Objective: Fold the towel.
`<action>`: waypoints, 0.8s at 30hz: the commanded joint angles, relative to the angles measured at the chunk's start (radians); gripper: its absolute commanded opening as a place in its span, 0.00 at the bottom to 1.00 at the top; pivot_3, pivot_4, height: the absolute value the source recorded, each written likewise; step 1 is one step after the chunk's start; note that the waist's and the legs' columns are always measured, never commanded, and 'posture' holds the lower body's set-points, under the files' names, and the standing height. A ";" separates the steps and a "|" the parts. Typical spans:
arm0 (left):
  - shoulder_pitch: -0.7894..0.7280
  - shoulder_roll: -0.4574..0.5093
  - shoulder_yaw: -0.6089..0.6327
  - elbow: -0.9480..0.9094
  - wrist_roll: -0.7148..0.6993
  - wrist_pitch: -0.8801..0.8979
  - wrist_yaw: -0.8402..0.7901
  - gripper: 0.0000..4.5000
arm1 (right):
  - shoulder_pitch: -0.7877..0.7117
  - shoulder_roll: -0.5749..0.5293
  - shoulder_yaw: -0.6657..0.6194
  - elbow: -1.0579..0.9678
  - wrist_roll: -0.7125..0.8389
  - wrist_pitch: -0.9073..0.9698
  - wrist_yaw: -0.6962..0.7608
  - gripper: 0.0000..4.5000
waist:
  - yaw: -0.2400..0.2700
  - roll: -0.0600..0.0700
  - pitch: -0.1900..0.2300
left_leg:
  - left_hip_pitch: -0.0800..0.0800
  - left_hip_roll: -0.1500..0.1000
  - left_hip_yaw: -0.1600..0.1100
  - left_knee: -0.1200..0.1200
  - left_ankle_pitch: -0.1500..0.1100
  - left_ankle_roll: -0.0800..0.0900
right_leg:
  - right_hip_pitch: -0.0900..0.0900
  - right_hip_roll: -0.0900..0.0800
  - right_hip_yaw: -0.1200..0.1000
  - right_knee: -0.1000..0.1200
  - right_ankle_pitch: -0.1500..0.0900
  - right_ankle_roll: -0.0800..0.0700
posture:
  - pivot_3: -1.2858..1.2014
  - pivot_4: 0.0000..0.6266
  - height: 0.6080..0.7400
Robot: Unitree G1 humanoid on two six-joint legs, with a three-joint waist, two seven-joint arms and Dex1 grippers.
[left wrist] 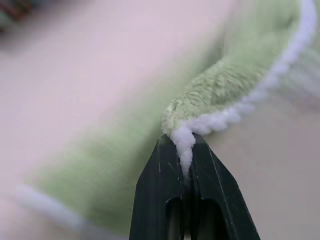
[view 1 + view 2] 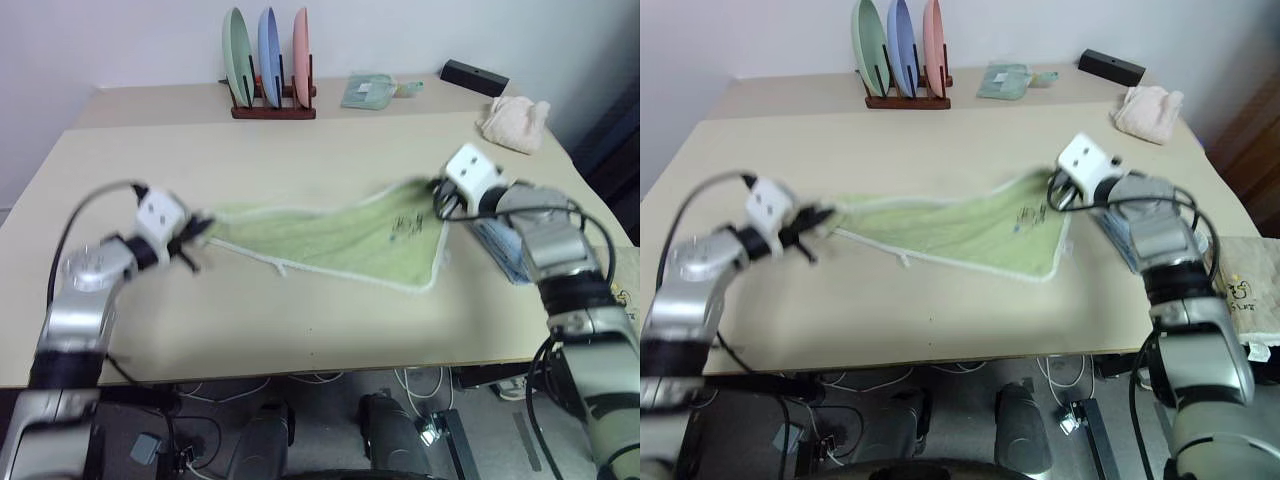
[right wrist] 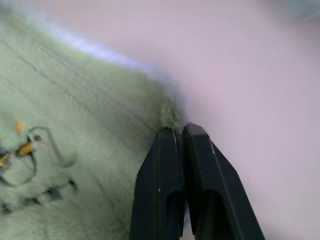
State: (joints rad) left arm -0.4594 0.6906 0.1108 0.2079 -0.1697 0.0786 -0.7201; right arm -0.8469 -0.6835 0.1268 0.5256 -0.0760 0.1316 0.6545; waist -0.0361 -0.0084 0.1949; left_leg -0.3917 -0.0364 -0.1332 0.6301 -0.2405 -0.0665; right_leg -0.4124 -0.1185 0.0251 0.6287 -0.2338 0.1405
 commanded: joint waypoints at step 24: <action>0.370 0.157 0.227 -0.269 -0.279 0.252 -0.171 0.00 | 0.529 -0.142 -0.143 -0.703 0.331 0.129 0.279 0.01 | -0.010 -0.001 0.000 | -0.012 0.000 0.002 0.001 -0.001 0.001 | -0.014 -0.001 0.000 0.003 0.000 -0.001 | 0.52 0.24 1.00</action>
State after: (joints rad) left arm -0.0938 0.8218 0.2842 0.0036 -0.4254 0.3058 -0.8926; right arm -0.3190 -0.8030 0.0258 -0.1090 0.2276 0.2469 0.9208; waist -0.0461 -0.0094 0.1953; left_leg -0.4034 -0.0358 -0.1307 0.6317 -0.2410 -0.0653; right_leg -0.4261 -0.1194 0.0252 0.6317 -0.2329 0.1387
